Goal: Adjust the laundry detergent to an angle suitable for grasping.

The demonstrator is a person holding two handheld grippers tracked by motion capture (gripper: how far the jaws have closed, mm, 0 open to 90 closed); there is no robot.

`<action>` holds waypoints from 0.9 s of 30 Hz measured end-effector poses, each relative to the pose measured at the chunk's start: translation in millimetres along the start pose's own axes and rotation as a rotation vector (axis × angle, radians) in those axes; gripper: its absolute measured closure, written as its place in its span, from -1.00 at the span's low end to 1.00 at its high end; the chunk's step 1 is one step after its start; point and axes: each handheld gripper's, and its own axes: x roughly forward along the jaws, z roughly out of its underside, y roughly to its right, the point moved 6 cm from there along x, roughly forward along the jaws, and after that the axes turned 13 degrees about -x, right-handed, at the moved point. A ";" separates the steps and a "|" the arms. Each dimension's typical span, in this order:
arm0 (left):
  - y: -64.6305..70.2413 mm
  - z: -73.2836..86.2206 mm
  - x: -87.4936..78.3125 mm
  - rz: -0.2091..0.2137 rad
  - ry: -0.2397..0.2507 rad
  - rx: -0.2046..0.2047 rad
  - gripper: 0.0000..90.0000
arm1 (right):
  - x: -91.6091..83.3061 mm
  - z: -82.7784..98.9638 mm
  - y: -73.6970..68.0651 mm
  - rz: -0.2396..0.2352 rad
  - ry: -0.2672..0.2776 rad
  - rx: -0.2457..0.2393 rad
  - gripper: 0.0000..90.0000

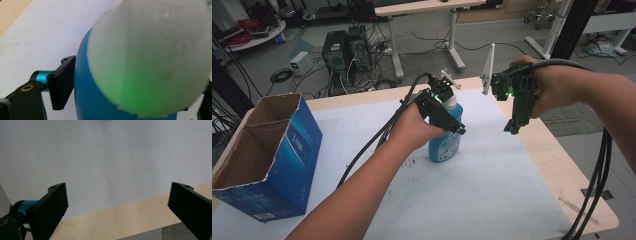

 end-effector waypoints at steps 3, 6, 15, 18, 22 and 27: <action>-0.1 -0.3 -0.5 0.004 0.003 -0.007 -0.48 | 0.5 -0.5 -0.2 -0.002 -0.001 0.002 -0.95; -0.2 0.2 -0.5 0.012 -0.003 0.000 -0.44 | 1.1 -1.3 0.3 0.000 0.001 0.003 -0.95; 0.2 -0.3 -0.7 0.014 0.001 0.001 -0.37 | 3.2 -2.6 2.0 0.000 0.001 -0.007 -0.95; -0.6 0.1 -0.3 0.011 -0.003 0.001 -0.31 | 3.5 -2.7 2.2 0.000 0.001 -0.008 -0.95; -0.5 0.5 0.7 0.009 -0.007 0.001 -0.29 | 3.7 -2.5 2.0 0.001 0.002 -0.006 -0.95; -0.6 1.5 2.0 0.001 -0.018 0.011 -0.23 | 2.9 -1.3 1.8 0.005 -0.002 0.003 -0.95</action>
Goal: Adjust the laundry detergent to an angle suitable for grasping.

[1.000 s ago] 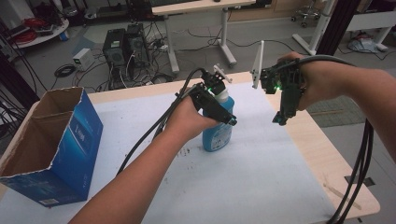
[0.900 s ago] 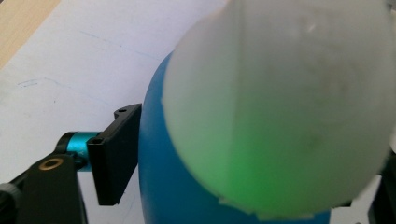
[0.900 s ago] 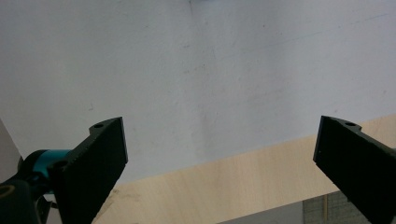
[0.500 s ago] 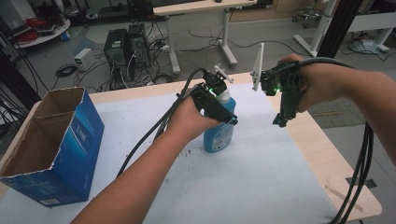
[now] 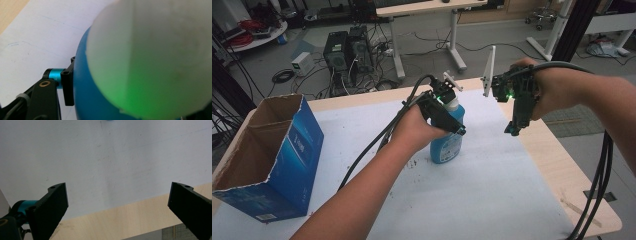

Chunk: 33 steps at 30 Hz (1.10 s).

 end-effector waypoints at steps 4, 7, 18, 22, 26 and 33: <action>-0.6 0.3 0.3 -0.008 -0.004 0.006 -0.19 | 0.5 0.2 -0.1 0.000 -0.001 -0.003 -0.95; -0.7 0.5 0.7 -0.005 -0.005 0.003 -0.14 | 0.8 0.3 -0.2 0.001 0.002 -0.003 -0.95; 3.4 0.6 0.1 -0.048 -0.005 0.014 -0.02 | -0.2 0.4 -2.5 0.002 0.003 0.002 -0.95; 5.3 0.3 -3.1 -0.068 -0.004 0.038 -0.02 | 0.0 1.2 -3.0 0.001 -0.004 0.001 -0.95; 6.2 -0.8 -12.6 -0.057 0.008 0.033 -0.02 | 0.5 -0.4 -3.5 0.001 -0.003 0.001 -0.95; 10.2 1.3 -35.5 -0.058 0.005 0.070 -0.02 | 0.4 -9.4 -4.1 0.003 0.000 -0.012 -0.95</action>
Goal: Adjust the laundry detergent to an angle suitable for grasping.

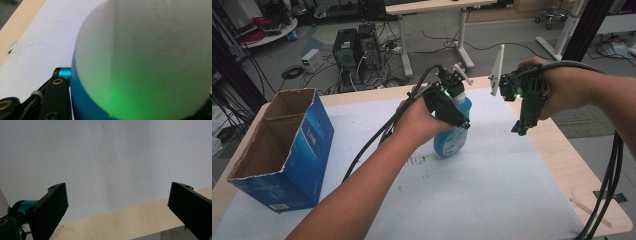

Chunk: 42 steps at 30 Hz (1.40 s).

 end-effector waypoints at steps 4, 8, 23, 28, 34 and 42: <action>-2.3 3.7 -17.9 0.017 -0.006 0.013 -0.02 | -1.5 -5.8 -0.8 0.002 0.004 -0.006 -0.95; -4.8 9.4 -35.2 0.028 -0.018 0.025 -0.02 | -2.3 -11.6 -1.6 0.002 0.000 -0.009 -0.95; -15.6 38.1 -94.1 0.133 -0.042 0.106 -0.02 | 1.8 -35.7 -1.2 -0.004 -0.007 -0.047 -0.95; -22.2 50.3 -109.0 0.171 -0.053 0.138 -0.02 | 3.0 -40.2 0.5 -0.006 -0.004 -0.057 -0.95; -25.8 68.4 -121.1 0.226 -0.092 0.212 -0.03 | 6.1 -49.6 5.1 -0.015 -0.004 -0.073 -0.95; -24.3 92.7 -135.1 0.297 -0.149 0.269 -0.03 | 11.6 -56.9 10.8 -0.032 -0.008 -0.087 -0.95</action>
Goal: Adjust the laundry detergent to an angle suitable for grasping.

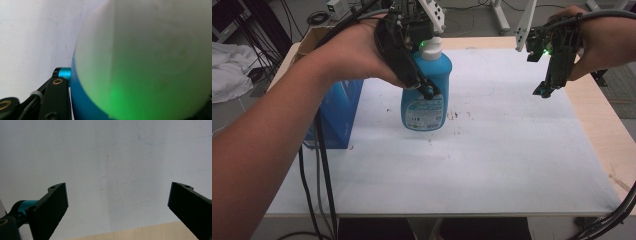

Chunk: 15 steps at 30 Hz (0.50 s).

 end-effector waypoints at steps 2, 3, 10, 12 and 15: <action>1.2 4.9 0.0 0.005 -0.010 0.011 -0.03 | 1.9 -2.3 1.0 -0.001 -0.001 -0.001 -0.95; 2.0 7.3 0.5 0.008 -0.014 0.017 -0.03 | 2.7 -3.4 1.2 -0.004 -0.002 -0.002 -0.95; 4.2 25.1 5.5 0.048 -0.050 0.039 -0.03 | 5.3 -11.6 5.5 -0.017 -0.003 -0.017 -0.95; 4.9 30.2 7.8 0.058 -0.063 0.040 -0.03 | 4.6 -14.6 7.3 -0.016 -0.006 -0.015 -0.95; 6.2 36.3 10.7 0.065 -0.072 0.052 -0.03 | 2.8 -19.3 10.5 -0.013 0.002 -0.027 -0.95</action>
